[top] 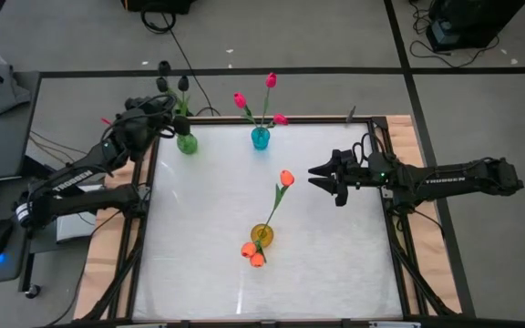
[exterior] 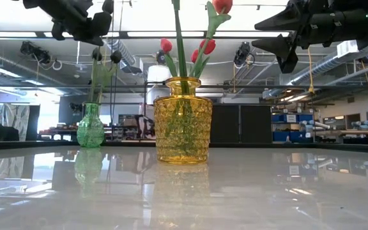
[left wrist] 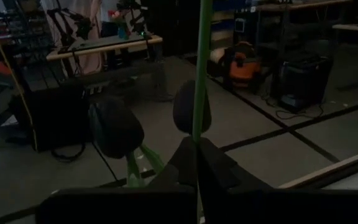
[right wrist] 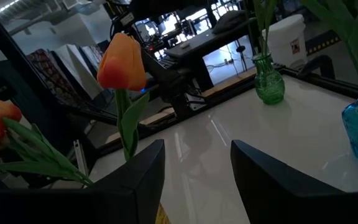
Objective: Sort flowers into vase by color
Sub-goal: Put the black flower into the green vase
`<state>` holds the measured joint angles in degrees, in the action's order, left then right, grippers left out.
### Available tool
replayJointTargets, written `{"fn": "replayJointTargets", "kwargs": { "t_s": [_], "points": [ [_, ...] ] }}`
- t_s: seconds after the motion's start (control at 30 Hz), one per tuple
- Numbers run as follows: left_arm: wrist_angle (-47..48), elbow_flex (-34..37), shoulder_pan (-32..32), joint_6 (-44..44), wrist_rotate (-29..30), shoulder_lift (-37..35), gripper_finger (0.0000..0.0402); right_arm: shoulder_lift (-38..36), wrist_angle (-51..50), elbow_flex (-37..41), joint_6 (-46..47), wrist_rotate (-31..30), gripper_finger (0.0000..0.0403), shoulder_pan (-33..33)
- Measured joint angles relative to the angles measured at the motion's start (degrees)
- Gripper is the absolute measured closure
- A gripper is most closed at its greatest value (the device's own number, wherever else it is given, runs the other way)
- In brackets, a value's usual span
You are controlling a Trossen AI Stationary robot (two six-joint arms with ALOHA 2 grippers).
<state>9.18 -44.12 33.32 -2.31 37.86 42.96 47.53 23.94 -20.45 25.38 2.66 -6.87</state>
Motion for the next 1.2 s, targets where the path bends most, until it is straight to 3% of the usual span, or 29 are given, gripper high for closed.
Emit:
{"fn": "replayJointTargets", "kwargs": {
  "t_s": [0.43, 0.73, 1.2],
  "points": [
    [0.51, 1.37, 0.0, -0.99, 1.29, 0.04, 0.0399, -0.01, -0.02, 0.0, -0.01, 0.0, 0.021, 0.0],
    [-5.58, 5.49, 1.28, -1.07, 1.25, 0.04, 0.0399, 0.0, -0.02, 0.0, -0.01, -0.01, 0.021, -0.01],
    [-3.57, 7.26, 1.97, -6.07, 0.83, 0.11, 0.0394, 0.0, -0.02, 0.0, 0.0, 0.0, 0.021, 0.0]
  ]
}}
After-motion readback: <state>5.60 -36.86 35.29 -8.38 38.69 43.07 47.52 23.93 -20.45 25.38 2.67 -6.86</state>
